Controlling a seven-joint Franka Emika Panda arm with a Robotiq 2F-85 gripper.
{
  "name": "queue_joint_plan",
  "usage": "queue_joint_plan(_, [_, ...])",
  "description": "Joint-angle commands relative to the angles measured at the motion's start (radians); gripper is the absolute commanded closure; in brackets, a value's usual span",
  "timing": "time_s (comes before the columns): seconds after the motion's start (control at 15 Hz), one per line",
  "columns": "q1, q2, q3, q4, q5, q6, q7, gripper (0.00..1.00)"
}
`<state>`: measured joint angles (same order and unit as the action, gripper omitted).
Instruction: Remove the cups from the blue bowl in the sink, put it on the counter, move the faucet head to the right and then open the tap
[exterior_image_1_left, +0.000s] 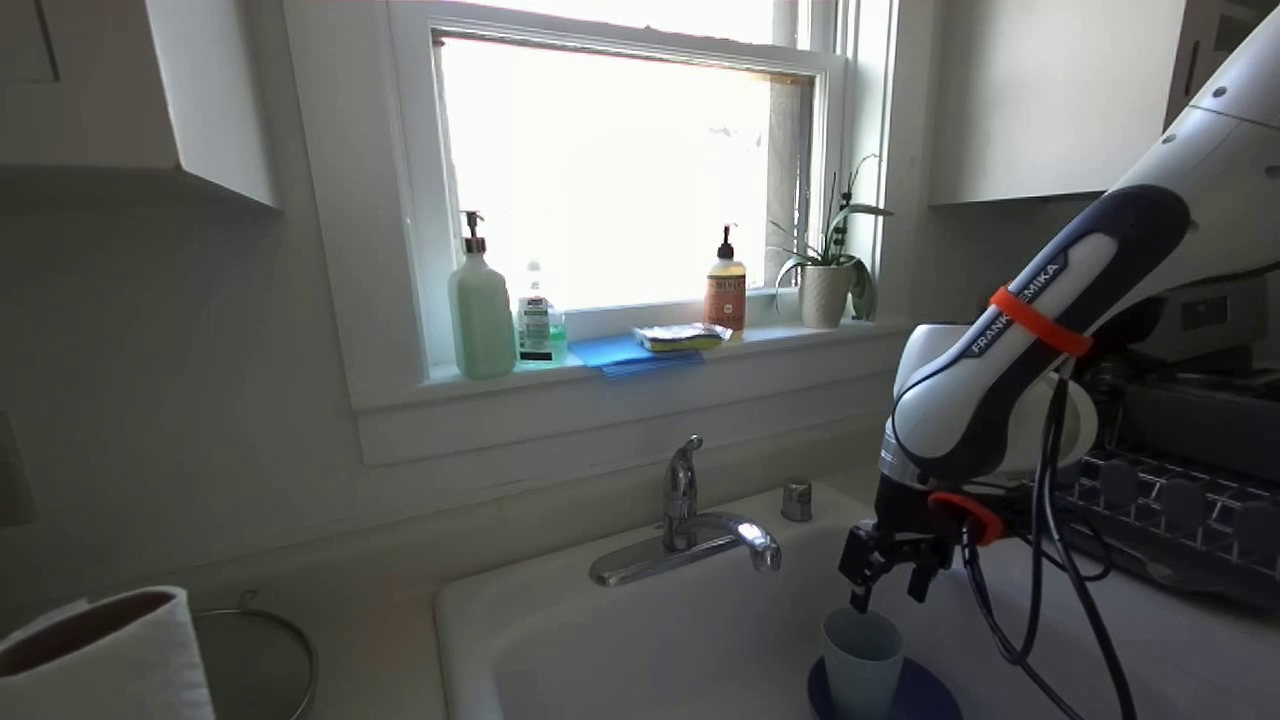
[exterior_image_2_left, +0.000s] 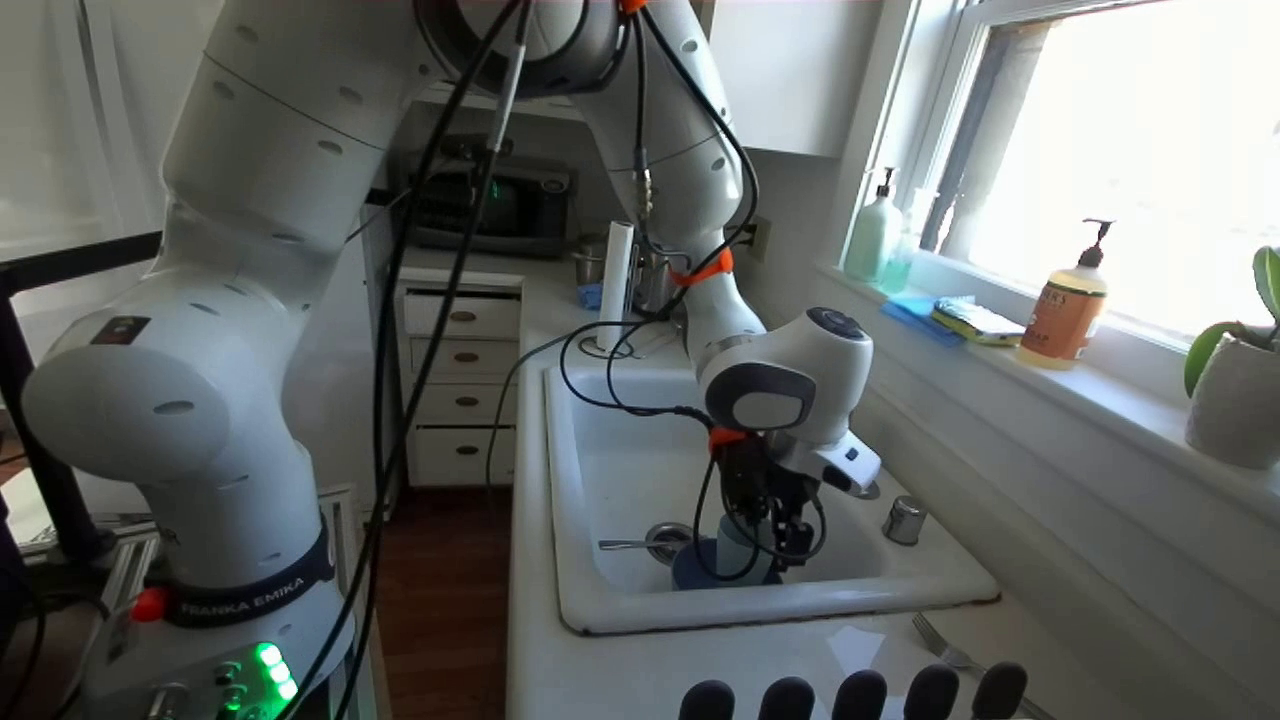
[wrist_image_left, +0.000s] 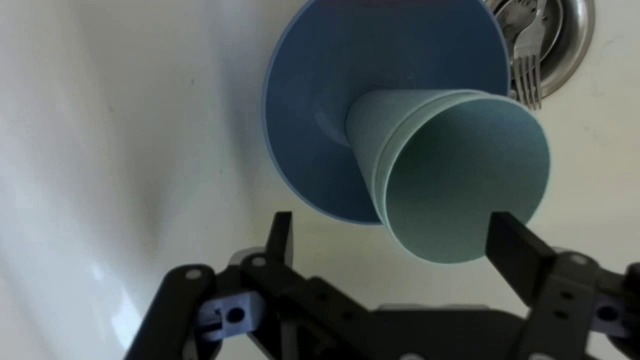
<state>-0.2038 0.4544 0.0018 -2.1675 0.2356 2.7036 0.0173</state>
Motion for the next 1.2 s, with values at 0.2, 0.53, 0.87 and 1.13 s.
queue_joint_plan(0.2, [-0.062, 0.072, 0.040, 0.084, 0.070, -0.105, -0.098, 0.47])
queue_joint_plan(0.53, [-0.079, 0.089, 0.038, 0.114, 0.090, -0.172, -0.122, 0.81])
queue_joint_plan(0.87, [-0.096, 0.102, 0.038, 0.132, 0.121, -0.205, -0.137, 1.00])
queue_joint_plan(1.13, [-0.115, 0.073, 0.037, 0.118, 0.157, -0.211, -0.163, 0.99])
